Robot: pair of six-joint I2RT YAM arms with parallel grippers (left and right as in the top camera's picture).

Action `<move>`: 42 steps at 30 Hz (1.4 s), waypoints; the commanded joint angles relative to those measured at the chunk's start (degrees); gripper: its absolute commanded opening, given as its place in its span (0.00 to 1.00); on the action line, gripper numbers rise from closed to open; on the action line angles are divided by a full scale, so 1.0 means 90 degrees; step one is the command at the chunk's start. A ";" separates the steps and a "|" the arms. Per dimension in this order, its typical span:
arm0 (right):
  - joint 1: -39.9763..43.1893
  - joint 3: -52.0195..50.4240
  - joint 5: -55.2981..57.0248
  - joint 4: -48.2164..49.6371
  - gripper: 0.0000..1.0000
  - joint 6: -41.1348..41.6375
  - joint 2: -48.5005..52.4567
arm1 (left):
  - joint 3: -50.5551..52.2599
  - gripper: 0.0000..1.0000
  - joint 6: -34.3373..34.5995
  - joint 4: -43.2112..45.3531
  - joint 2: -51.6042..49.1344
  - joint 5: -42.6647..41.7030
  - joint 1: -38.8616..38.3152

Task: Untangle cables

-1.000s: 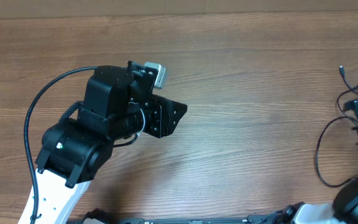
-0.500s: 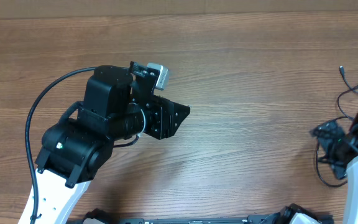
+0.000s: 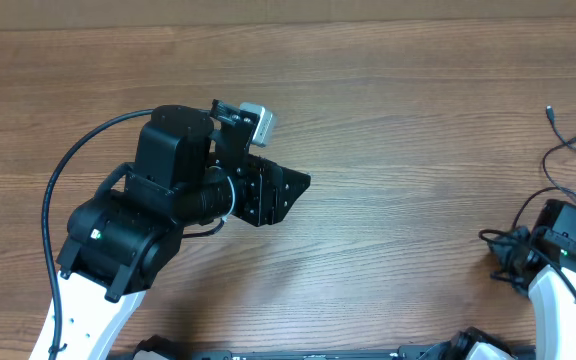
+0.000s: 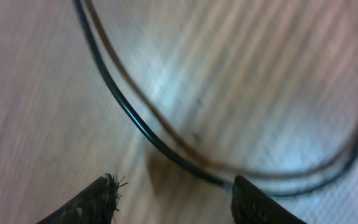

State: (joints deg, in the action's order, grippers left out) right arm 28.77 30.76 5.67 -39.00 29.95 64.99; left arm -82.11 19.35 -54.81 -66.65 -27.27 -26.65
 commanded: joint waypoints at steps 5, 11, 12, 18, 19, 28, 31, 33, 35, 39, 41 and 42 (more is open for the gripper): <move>-0.0024 -0.0206 0.0126 0.1098 0.63 -0.0619 0.0296 | -0.0015 0.64 -0.0051 -0.0002 0.0002 -0.0100 -0.0041; -0.0017 -0.0233 0.0131 0.1445 0.79 -0.0695 0.0928 | -0.0015 0.68 -0.0056 0.0002 0.0002 -0.0090 -0.0041; -0.0017 -0.0233 0.0131 0.1452 0.79 -0.0695 0.1001 | -0.0015 0.67 -0.0053 0.0005 0.0002 -0.0085 -0.0041; -0.0017 -0.0233 0.0129 0.1889 0.04 -0.0680 0.1134 | -0.0015 0.68 -0.0056 -0.0007 0.0002 -0.0070 -0.0034; -0.0017 -0.0233 0.0129 0.1982 0.04 -0.0665 0.1134 | -0.0015 0.68 -0.0056 -0.0005 0.0002 -0.0070 -0.0034; 0.0342 -0.0231 0.0554 0.4345 0.04 -0.0874 0.1134 | -0.0015 0.67 -0.0053 -0.0318 0.0002 -0.0092 -0.0034; 0.0731 -0.0231 0.0663 0.5343 0.04 -0.1270 0.1163 | -0.0015 0.67 -0.0053 -0.0413 0.0002 -0.0078 -0.0034; 0.1013 -0.0231 0.0702 0.6030 0.04 -0.1498 0.1209 | -0.0015 0.67 -0.0034 -0.0413 0.0002 -0.0095 -0.0034; 0.1314 -0.0231 0.0804 0.6744 0.04 -0.1549 0.1280 | -0.0015 0.67 0.0114 -0.0406 0.0002 -0.0100 -0.0034; 0.2035 -0.0148 0.0818 0.8369 0.04 -0.1549 0.1571 | -0.0015 0.67 0.0321 -0.0413 0.0002 -0.0267 -0.0034; 0.2344 0.0044 0.0760 0.8842 0.04 -0.1557 0.1809 | -0.0015 0.67 0.0333 -0.0410 0.0002 -0.0435 -0.0034; 0.2494 0.0228 0.0673 0.8898 0.04 -0.1574 0.1967 | -0.0015 0.67 0.0333 -0.0408 0.0002 -0.0466 -0.0034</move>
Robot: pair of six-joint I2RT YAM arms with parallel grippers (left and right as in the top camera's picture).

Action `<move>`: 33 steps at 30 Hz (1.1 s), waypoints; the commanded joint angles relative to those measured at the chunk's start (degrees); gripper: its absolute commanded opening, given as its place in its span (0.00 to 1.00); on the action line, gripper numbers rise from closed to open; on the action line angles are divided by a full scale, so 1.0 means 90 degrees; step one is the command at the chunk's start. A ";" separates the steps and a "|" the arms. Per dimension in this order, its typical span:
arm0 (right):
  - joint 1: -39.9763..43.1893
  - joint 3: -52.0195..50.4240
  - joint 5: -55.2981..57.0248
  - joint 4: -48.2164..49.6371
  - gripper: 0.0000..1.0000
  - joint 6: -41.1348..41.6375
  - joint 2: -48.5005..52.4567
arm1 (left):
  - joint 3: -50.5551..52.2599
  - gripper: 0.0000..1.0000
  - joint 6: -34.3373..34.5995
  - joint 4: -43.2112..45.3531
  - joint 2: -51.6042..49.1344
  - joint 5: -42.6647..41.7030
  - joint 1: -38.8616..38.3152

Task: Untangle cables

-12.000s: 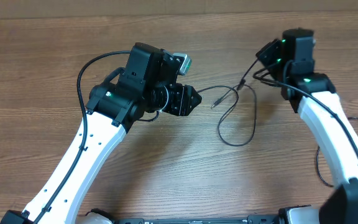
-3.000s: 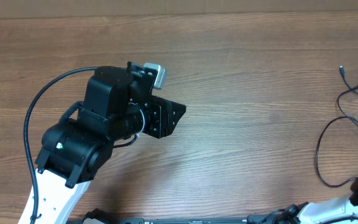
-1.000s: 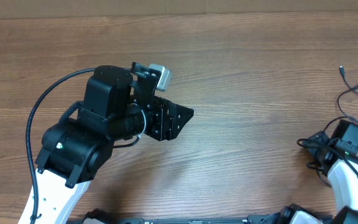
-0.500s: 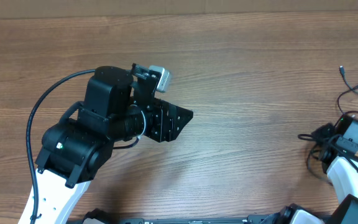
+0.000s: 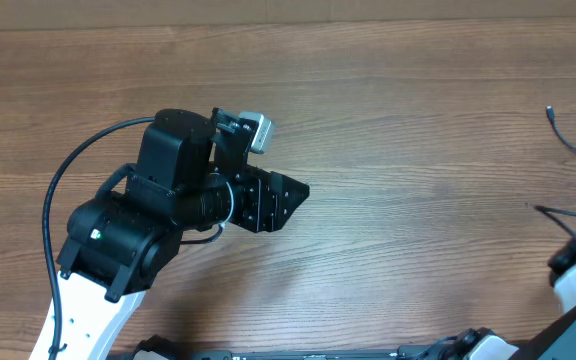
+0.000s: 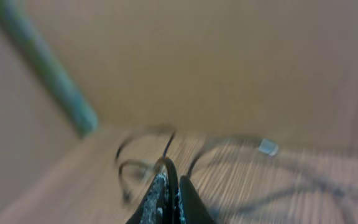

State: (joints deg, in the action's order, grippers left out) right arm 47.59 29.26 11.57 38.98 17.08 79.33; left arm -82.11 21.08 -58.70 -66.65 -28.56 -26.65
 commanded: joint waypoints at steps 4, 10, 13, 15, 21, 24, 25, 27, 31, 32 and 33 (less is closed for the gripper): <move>0.0702 0.1314 -0.0653 -0.0437 0.04 -0.0850 0.1086 | -0.0015 0.67 0.0362 0.0124 0.0002 -0.0335 -0.0036; 0.0714 0.3019 -0.0629 -0.2023 0.04 -0.0950 0.2166 | -0.0015 0.67 0.0670 0.0364 0.0002 -0.0338 -0.0036; 0.0712 0.3767 -0.0629 -0.2788 0.04 -0.0967 0.2594 | -0.0015 0.67 0.0714 0.0474 0.0002 -0.0338 -0.0036; 0.0709 0.4299 -0.0629 -0.3320 0.04 -0.1008 0.2936 | -0.0015 0.67 0.0719 0.0595 0.0000 -0.0338 -0.0044; 0.0707 0.5083 -0.0629 -0.4306 0.04 -0.1292 0.3611 | -0.0015 0.67 0.0831 0.0675 0.0000 -0.0340 -0.0044; 0.0702 0.5127 -0.0631 -0.4527 0.08 -0.1290 0.3701 | -0.0015 0.68 0.0828 0.0673 0.0000 -0.0386 -0.0044; 0.0692 0.5127 -0.0675 -0.4583 0.59 -0.1292 0.3701 | -0.0015 0.67 0.0826 0.0673 0.0000 -0.0413 -0.0044; 0.0665 0.5134 -0.0758 -0.4643 1.00 -0.1307 0.3687 | -0.0015 0.66 0.0780 0.0668 0.0000 -0.0457 -0.0041; 0.0515 0.5146 -0.0828 -0.5042 1.00 -0.1319 0.3500 | -0.0015 0.66 0.0588 0.0670 0.0000 -0.0449 -0.0041; 0.0440 0.5146 -0.0826 -0.5166 1.00 -0.1331 0.3415 | -0.0015 0.66 0.0508 0.0673 0.0000 -0.0449 -0.0041; 0.0338 0.5146 -0.0826 -0.5299 1.00 -0.1438 0.3303 | -0.0015 0.66 0.0415 0.0670 0.0000 -0.0418 -0.0041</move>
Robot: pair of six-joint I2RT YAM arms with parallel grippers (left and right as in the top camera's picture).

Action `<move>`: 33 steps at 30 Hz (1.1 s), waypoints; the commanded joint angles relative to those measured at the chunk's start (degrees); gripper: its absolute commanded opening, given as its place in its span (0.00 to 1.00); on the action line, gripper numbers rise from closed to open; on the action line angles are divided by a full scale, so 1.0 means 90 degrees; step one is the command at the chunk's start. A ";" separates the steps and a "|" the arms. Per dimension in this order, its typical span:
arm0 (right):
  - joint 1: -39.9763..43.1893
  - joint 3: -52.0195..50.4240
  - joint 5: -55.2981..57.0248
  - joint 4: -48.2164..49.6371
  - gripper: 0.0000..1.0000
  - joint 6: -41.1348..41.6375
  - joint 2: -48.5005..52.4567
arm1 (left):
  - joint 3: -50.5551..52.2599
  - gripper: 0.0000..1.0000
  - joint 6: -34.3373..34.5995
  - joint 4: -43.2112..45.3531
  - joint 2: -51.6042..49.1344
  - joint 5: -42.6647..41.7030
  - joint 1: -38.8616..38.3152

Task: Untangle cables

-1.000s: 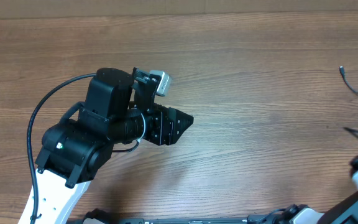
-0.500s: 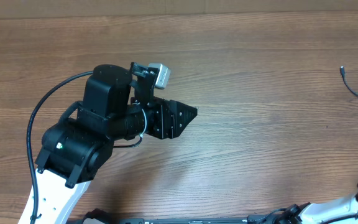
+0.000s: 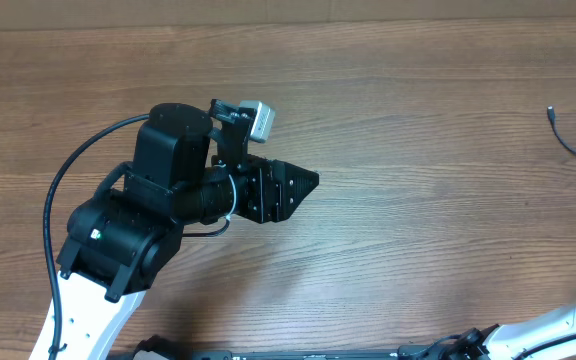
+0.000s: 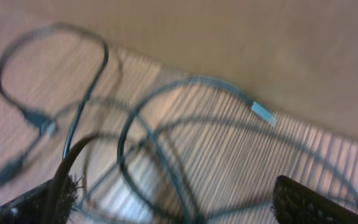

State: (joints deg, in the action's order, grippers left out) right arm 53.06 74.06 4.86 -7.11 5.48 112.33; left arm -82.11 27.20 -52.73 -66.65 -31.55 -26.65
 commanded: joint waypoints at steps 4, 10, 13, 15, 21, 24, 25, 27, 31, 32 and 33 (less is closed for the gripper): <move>-0.0782 0.0168 0.0172 -0.0372 1.00 -0.0165 -0.0923 | -0.0015 0.66 -0.0454 -0.0007 0.0000 0.0007 -0.0041; -0.1608 0.0240 0.0240 -0.0304 1.00 -0.0138 -0.2057 | -0.0015 0.66 -0.0743 -0.0425 0.0002 -0.0002 -0.0041; -0.2059 0.0267 0.0231 -0.0454 1.00 -0.0114 -0.2582 | -0.0015 0.66 -0.0933 -0.0653 0.0002 0.0002 -0.0041; -0.2433 0.0267 0.0155 -0.0874 1.00 -0.0117 -0.2895 | -0.0015 0.66 -0.1054 -0.0651 0.0002 0.0007 -0.0041; -0.3728 0.0267 -0.0964 -0.2178 1.00 -0.0112 -0.3446 | -0.0015 0.64 -0.1928 -0.0442 0.0007 0.0760 -0.0039; -0.4690 0.0267 -0.1270 -0.2625 1.00 0.0078 -0.3762 | -0.0015 0.53 -0.2215 -0.0396 0.0209 0.2191 0.0107; -0.4930 0.0267 -0.1236 -0.2735 1.00 0.0078 -0.3842 | -0.0015 0.51 -0.2217 -0.0396 0.0289 0.2358 0.0146; -0.5411 0.0267 -0.1098 -0.2917 1.00 0.0073 -0.3997 | -0.0015 0.49 -0.2215 -0.0408 0.0512 0.2720 0.0226; -0.6346 0.0267 -0.0321 -0.3286 1.00 0.0078 -0.4352 | -0.0015 0.49 -0.2215 -0.0500 0.1059 0.3376 0.0323; -0.6470 0.0267 -0.0226 -0.3349 1.00 0.0078 -0.4403 | -0.0015 0.49 -0.2212 -0.0551 0.1180 0.3466 0.0330; -0.6657 0.0267 -0.0061 -0.3473 1.00 0.0080 -0.4488 | -0.0015 0.49 -0.2176 -0.0622 0.1321 0.3587 0.0335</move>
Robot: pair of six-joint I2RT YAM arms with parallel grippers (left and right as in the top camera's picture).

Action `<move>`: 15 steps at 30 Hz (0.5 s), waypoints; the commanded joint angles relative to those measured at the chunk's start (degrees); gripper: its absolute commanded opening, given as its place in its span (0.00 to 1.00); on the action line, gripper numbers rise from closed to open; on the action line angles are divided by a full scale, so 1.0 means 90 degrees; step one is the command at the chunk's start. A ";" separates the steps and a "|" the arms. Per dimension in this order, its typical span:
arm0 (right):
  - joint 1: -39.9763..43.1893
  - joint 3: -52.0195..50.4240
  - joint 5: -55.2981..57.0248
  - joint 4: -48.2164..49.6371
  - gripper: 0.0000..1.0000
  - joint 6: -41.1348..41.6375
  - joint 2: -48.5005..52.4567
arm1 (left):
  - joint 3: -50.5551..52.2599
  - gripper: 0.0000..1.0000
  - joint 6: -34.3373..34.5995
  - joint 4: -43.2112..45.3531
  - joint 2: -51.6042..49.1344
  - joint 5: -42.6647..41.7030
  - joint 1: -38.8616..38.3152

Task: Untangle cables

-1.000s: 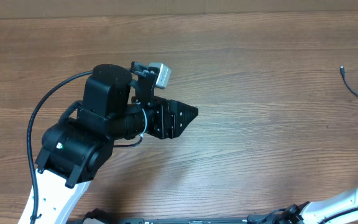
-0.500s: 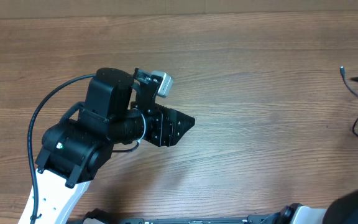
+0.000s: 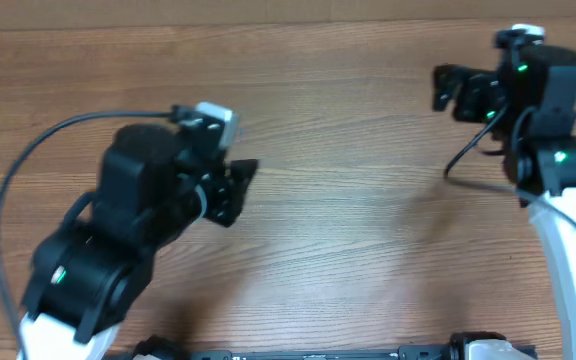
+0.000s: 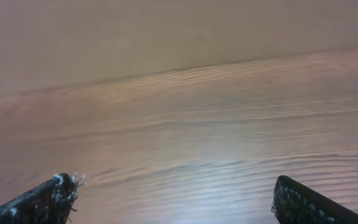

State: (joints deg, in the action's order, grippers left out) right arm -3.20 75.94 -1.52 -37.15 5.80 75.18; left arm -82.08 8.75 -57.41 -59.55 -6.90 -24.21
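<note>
Of the cables, only a thin black end shows, at the table's far right edge; the others are hidden behind my right arm or out of frame. My right gripper (image 3: 446, 92) is at the far right of the table, pointing left. In the right wrist view this gripper (image 4: 171, 186) is open wide over bare wood, with nothing between its fingers (image 4: 61, 196). My left gripper (image 3: 240, 185) hangs over the left half of the table, far from the cables. Its jaws cannot be made out.
A black lead (image 3: 458, 160) loops down from my right arm's wrist and back to the arm. A similar lead (image 3: 28, 165) arcs from my left arm. The wooden table (image 3: 368, 250) ends at a pale wall along the far edge.
My right arm was at the bottom right corner, its open gripper over several cables. It is now at the far right, its open gripper over bare wood. My left gripper has moved leftward.
My right gripper was open low over a black cable at the front right. Then it was shut with a thin cable at its tips, further right. Then it stood open over spread cables. Now it is open and empty, away from them.
</note>
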 commanded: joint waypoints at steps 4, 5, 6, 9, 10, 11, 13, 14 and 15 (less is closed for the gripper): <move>-0.1093 0.0058 0.1588 -0.0874 1.00 0.0614 -0.0770 | -0.0015 0.48 0.0265 -0.0678 0.1061 0.1545 0.0063; -0.1234 0.0058 0.1841 -0.1064 1.00 0.0826 -0.0882 | -0.0015 0.47 0.0350 -0.0840 0.1171 0.1671 0.0063; -0.1406 0.0058 0.2091 -0.1302 1.00 0.1064 -0.1030 | -0.0007 0.44 0.0391 -0.0969 0.1270 0.1719 0.0063; -0.1848 0.0058 0.2336 -0.1860 1.00 0.1489 -0.1489 | 0.0165 0.40 0.0510 -0.1098 0.1605 0.1773 0.0063; -0.1996 0.0058 0.2336 -0.2001 1.00 0.1583 -0.1678 | 0.0277 0.40 0.0605 -0.1081 0.1741 0.1826 0.0063; -0.2125 0.0058 0.2348 -0.2135 1.00 0.1690 -0.1865 | 0.0425 0.40 0.0668 -0.1042 0.1899 0.1841 0.0063; -0.2336 0.0058 0.2429 -0.2334 1.00 0.1746 -0.2212 | 0.0770 0.40 0.0845 -0.0940 0.2246 0.1836 0.0063; -0.2421 0.0058 0.2494 -0.2443 1.00 0.1841 -0.2395 | 0.0984 0.40 0.0957 -0.0877 0.2443 0.1831 0.0063; -0.2477 0.0058 0.2552 -0.2543 1.00 0.1909 -0.2569 | 0.1200 0.41 0.1052 -0.0806 0.2625 0.1812 0.0063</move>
State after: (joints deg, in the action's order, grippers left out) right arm -24.10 75.94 17.45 -58.94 19.03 56.12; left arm -75.11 14.33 -65.60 -39.51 7.77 -23.94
